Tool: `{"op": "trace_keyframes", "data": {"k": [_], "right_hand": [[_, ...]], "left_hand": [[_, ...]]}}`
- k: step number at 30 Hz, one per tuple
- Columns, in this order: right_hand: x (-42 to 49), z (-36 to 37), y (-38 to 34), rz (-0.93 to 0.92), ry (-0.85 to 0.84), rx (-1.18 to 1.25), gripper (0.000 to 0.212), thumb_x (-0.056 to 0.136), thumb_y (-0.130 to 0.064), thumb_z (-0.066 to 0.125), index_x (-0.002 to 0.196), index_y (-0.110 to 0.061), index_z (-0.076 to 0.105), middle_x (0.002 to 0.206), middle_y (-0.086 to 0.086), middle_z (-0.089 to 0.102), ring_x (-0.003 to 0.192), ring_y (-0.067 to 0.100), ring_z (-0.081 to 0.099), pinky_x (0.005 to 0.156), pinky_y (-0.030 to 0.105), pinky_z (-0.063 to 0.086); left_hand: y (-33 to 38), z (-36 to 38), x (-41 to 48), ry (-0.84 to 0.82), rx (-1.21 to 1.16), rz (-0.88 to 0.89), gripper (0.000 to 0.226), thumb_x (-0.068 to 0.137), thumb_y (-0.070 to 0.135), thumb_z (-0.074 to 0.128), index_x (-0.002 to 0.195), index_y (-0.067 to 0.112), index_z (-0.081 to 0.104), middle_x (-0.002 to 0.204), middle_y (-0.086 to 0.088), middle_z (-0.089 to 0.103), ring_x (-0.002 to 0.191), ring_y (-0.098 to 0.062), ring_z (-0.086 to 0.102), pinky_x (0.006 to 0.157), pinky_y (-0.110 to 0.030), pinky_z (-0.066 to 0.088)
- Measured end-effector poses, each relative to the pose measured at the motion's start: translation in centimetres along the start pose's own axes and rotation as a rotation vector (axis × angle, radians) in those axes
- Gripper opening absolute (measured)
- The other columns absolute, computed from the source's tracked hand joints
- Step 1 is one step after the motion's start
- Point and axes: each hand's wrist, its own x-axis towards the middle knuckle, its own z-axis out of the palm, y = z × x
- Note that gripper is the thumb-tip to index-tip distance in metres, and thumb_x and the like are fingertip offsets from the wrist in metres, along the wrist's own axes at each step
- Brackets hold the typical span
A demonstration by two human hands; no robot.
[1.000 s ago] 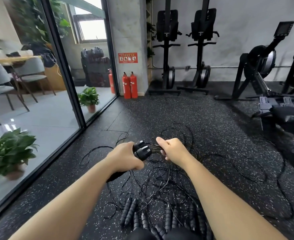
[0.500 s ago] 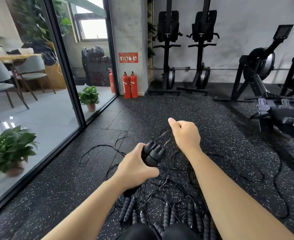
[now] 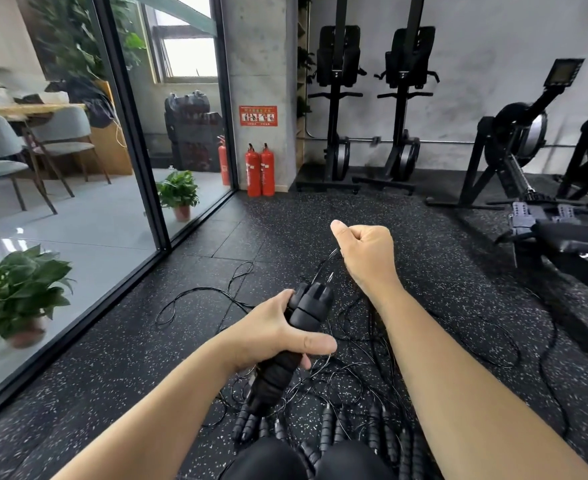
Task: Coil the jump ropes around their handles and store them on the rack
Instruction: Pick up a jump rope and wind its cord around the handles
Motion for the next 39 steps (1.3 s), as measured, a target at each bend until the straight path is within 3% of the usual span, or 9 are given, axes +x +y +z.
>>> {"op": "trace_keyframes", "data": {"k": [5,8,14,18,20,23,26,30,39], "right_hand": [[0.6,-0.3,-1.2,-0.022,0.019,0.031,0.061,0.093,-0.030,0.058,0.044,-0.014,0.026,0.042,-0.001,0.024,0.045,0.019,0.024,0.050,0.033,0.027],[1.0,-0.5,-1.9,-0.050,0.002,0.027,0.061,0.093,-0.029,0.059,0.043,-0.016,0.025,0.041,-0.002,0.023,0.043,0.018,0.023,0.050,0.032,0.028],[1.2,-0.3,-2.6,-0.065,0.008,0.025,0.064,0.093,-0.029,0.059,0.039,-0.018,0.026,0.037,-0.007,0.025,0.039,0.013,0.023,0.049,0.031,0.027],[1.2,-0.1,-3.0,-0.085,0.029,-0.009,0.064,0.094,-0.028,0.057,0.040,-0.019,0.023,0.038,-0.007,0.023,0.039,0.012,0.021,0.049,0.031,0.026],[1.2,-0.2,-3.1,-0.094,0.045,-0.032,0.065,0.094,-0.026,0.057,0.041,-0.019,0.021,0.036,-0.012,0.019,0.038,0.010,0.018,0.048,0.030,0.023],[1.2,-0.3,-3.0,-0.108,0.068,-0.056,0.065,0.094,-0.025,0.057,0.041,-0.020,0.020,0.032,-0.008,0.017,0.036,0.011,0.017,0.047,0.028,0.020],[1.2,-0.5,-2.8,-0.099,0.074,-0.070,0.067,0.094,-0.025,0.057,0.039,-0.019,0.020,0.033,-0.009,0.018,0.038,0.011,0.018,0.048,0.029,0.023],[1.2,-0.5,-1.9,-0.071,0.034,-0.113,0.062,0.091,-0.030,0.058,0.037,-0.015,0.029,0.036,-0.006,0.030,0.040,0.015,0.028,0.048,0.035,0.032],[0.5,-0.4,0.4,0.196,0.088,0.134,0.061,0.088,-0.036,0.059,0.038,-0.010,0.035,0.037,-0.003,0.027,0.043,0.020,0.027,0.053,0.036,0.028]], "left_hand": [[-0.4,0.5,0.3,0.035,-0.260,0.080,0.070,0.046,0.030,0.082,0.103,0.009,0.047,0.083,-0.007,0.060,0.061,-0.015,0.059,0.057,-0.028,0.051],[-0.3,0.4,0.2,-0.088,-0.456,0.075,0.064,0.047,0.019,0.081,0.102,0.007,0.051,0.075,-0.004,0.063,0.059,-0.014,0.060,0.054,-0.027,0.052],[-0.3,0.2,0.7,-0.264,-0.578,-0.006,0.104,0.045,0.027,0.096,0.132,-0.005,0.048,0.086,-0.009,0.059,0.062,-0.016,0.058,0.055,-0.026,0.053],[0.0,1.0,0.6,-0.319,-0.595,-0.001,0.078,0.047,0.030,0.095,0.107,-0.005,0.060,0.084,-0.006,0.069,0.053,-0.008,0.058,0.045,-0.015,0.044],[0.0,1.3,0.5,-0.358,-0.623,-0.001,0.063,0.049,0.030,0.094,0.101,0.002,0.069,0.088,-0.006,0.074,0.063,-0.011,0.065,0.057,-0.021,0.052],[-0.4,1.6,0.4,-0.403,-0.686,0.029,0.041,0.058,0.023,0.091,0.094,0.013,0.074,0.105,-0.015,0.073,0.094,-0.024,0.070,0.091,-0.048,0.054],[-0.5,1.5,0.1,-0.391,-0.752,0.017,0.043,0.058,0.016,0.092,0.095,0.006,0.073,0.095,-0.016,0.070,0.084,-0.026,0.070,0.086,-0.051,0.057],[0.0,0.9,-0.2,-0.405,-0.667,0.066,0.051,0.069,0.003,0.070,0.120,0.006,0.067,0.096,-0.013,0.060,0.086,-0.024,0.060,0.080,-0.039,0.057],[0.9,0.9,-0.8,-0.285,-0.419,0.154,0.044,0.064,0.004,0.071,0.108,0.006,0.070,0.088,-0.008,0.065,0.077,-0.018,0.060,0.072,-0.029,0.052]]}}
